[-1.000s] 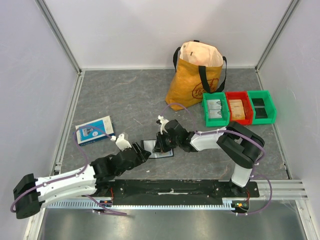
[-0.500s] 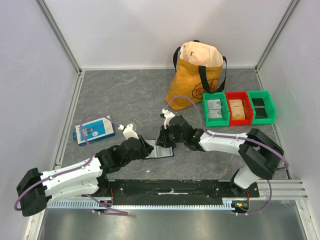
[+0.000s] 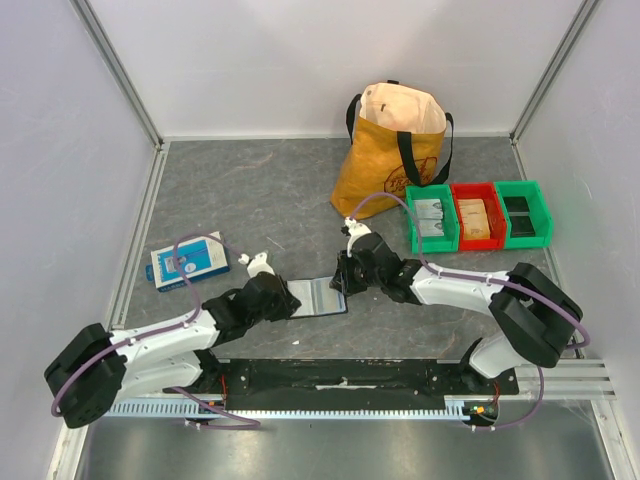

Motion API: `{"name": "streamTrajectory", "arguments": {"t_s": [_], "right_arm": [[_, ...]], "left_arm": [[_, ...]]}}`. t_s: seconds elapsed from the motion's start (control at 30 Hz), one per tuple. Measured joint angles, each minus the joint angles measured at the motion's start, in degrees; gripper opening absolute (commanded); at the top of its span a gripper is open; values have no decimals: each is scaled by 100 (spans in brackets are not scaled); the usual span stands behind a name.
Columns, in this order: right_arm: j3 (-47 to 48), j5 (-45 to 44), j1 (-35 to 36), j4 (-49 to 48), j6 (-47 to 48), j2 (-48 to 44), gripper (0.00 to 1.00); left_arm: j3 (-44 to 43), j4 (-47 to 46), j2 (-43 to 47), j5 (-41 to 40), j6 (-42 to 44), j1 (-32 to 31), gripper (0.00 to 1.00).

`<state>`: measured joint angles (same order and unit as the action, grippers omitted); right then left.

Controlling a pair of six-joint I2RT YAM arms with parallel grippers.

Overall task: Take the credit cards out of the card holder
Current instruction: Remove the credit card from the card holder.

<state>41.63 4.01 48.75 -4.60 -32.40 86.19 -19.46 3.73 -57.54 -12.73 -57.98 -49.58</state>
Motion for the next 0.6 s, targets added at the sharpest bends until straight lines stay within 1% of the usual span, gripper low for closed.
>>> {"name": "streamTrajectory", "arguments": {"t_s": [0.13, 0.27, 0.6], "right_arm": [[-50, -4, 4, 13, -76, 0, 33], [-70, -33, 4, 17, -127, 24, 35], [-74, -39, 4, 42, -170, 258, 36]], "left_arm": [[334, -92, -118, 39, -57, 37, 21], [466, -354, -92, 39, -140, 39, 20], [573, -520, -39, 42, -238, 39, 19]]}}
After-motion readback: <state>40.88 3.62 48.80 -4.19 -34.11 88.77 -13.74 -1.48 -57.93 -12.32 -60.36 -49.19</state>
